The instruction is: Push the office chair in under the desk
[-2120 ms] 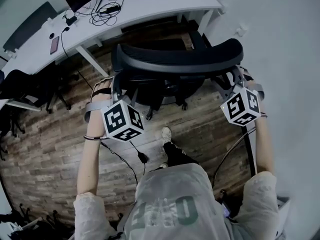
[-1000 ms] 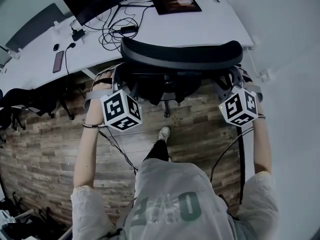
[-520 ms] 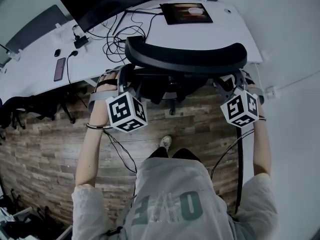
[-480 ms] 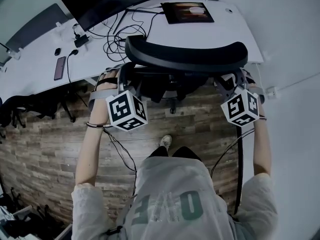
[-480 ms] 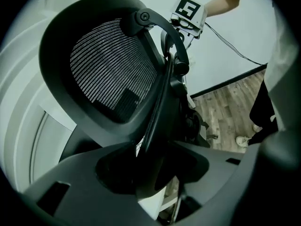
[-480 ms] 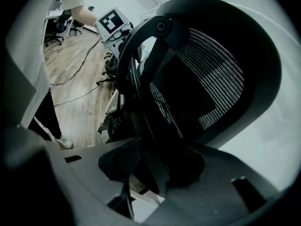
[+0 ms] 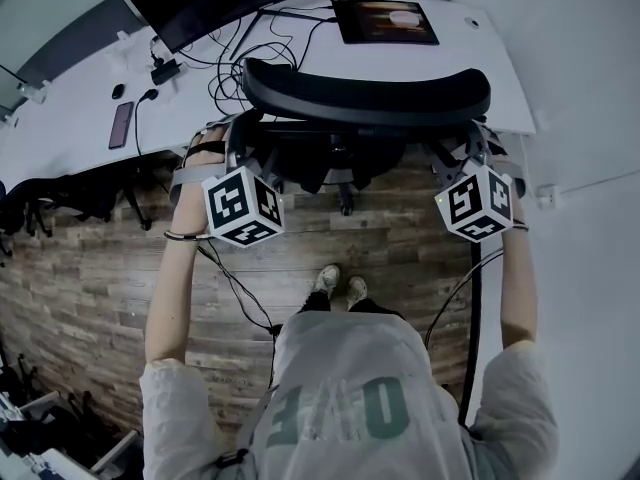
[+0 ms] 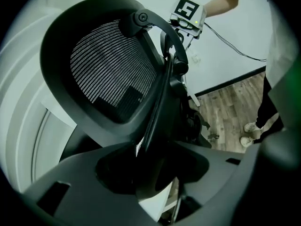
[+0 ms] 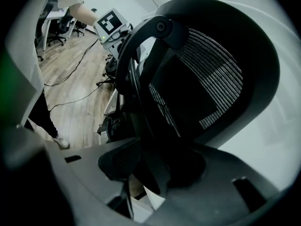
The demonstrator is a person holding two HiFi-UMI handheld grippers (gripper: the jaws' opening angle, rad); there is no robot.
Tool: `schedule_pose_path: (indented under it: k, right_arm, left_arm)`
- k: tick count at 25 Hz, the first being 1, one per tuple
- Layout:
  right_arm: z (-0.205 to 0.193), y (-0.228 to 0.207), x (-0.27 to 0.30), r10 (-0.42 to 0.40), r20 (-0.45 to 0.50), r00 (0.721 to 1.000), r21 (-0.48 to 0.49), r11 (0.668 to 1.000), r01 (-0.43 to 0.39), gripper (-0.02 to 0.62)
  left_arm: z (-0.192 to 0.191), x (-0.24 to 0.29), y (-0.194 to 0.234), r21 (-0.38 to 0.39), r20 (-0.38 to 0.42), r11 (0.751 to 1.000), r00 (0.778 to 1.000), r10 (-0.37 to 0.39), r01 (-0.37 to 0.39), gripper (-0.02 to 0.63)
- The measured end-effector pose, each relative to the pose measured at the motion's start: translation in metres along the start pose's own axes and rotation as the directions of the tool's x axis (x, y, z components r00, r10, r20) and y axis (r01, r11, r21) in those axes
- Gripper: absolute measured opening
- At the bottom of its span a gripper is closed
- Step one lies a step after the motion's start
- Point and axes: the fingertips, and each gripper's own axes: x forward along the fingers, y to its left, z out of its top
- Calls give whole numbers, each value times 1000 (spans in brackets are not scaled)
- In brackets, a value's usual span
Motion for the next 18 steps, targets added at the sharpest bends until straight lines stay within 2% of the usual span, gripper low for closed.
schedule_pose_path:
  k: [12,18]
  right_arm:
    - [1,-1,2,7,41,999,-7,1000,-7,169]
    - [3,-2,-2,44,81,996,73,996,-50,169]
  left_arm:
    - [-2,2,0,-22,-22,1000,1000,1,-1,218]
    - [-2,1,-3,-50,-40,999,999,-13,11,222]
